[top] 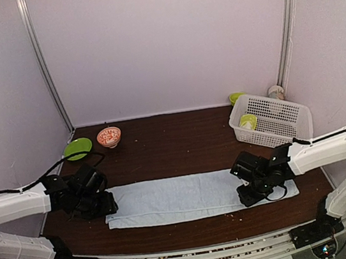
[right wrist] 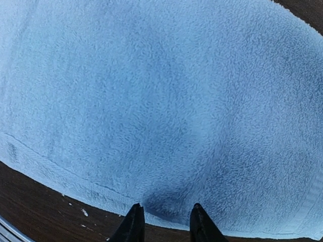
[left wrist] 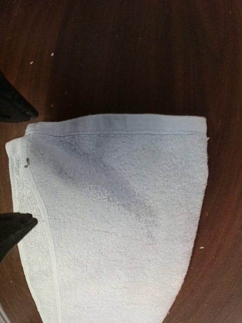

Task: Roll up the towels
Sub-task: Smooth out the towel at the center of the board.

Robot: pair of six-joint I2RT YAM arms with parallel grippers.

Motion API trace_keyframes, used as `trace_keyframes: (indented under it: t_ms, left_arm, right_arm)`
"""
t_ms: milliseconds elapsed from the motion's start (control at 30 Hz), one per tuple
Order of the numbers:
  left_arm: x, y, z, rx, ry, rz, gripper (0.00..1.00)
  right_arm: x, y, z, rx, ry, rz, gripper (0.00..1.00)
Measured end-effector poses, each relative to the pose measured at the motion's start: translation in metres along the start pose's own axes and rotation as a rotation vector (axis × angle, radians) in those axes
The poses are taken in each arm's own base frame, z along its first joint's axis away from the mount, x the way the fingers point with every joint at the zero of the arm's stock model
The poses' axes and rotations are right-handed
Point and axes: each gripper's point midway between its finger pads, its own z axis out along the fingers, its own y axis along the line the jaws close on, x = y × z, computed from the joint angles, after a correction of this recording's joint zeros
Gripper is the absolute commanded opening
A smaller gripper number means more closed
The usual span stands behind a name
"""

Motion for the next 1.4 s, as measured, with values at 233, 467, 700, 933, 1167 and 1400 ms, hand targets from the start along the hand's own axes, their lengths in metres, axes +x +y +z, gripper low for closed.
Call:
trace_keyframes:
  t_ms: [233,467,700,933,1167,1400]
  left_arm:
    - [0.000,-0.001,0.000,0.002,0.001,0.000,0.61]
    - [0.008,-0.009,-0.001,0.046,0.042,0.033,0.54]
    - [0.029,-0.021,-0.007,0.071,0.094,0.150,0.45]
    - [0.048,-0.007,0.000,0.014,0.145,0.169,0.45]
    - [0.057,0.011,0.010,-0.065,0.172,0.149,0.46]
    - [0.062,0.014,0.022,-0.112,0.196,0.143,0.34]
  right_arm:
    - [0.008,-0.005,0.011,0.037,0.042,-0.017,0.08]
    - [0.007,-0.007,0.010,0.046,0.035,-0.012,0.00]
    - [0.005,-0.008,0.006,0.050,0.022,-0.010,0.00]
    - [0.002,-0.009,0.001,0.049,0.004,-0.008,0.00]
    - [0.001,-0.009,0.000,0.047,-0.001,-0.007,0.00]
    - [0.000,-0.008,-0.002,0.041,-0.008,-0.006,0.00]
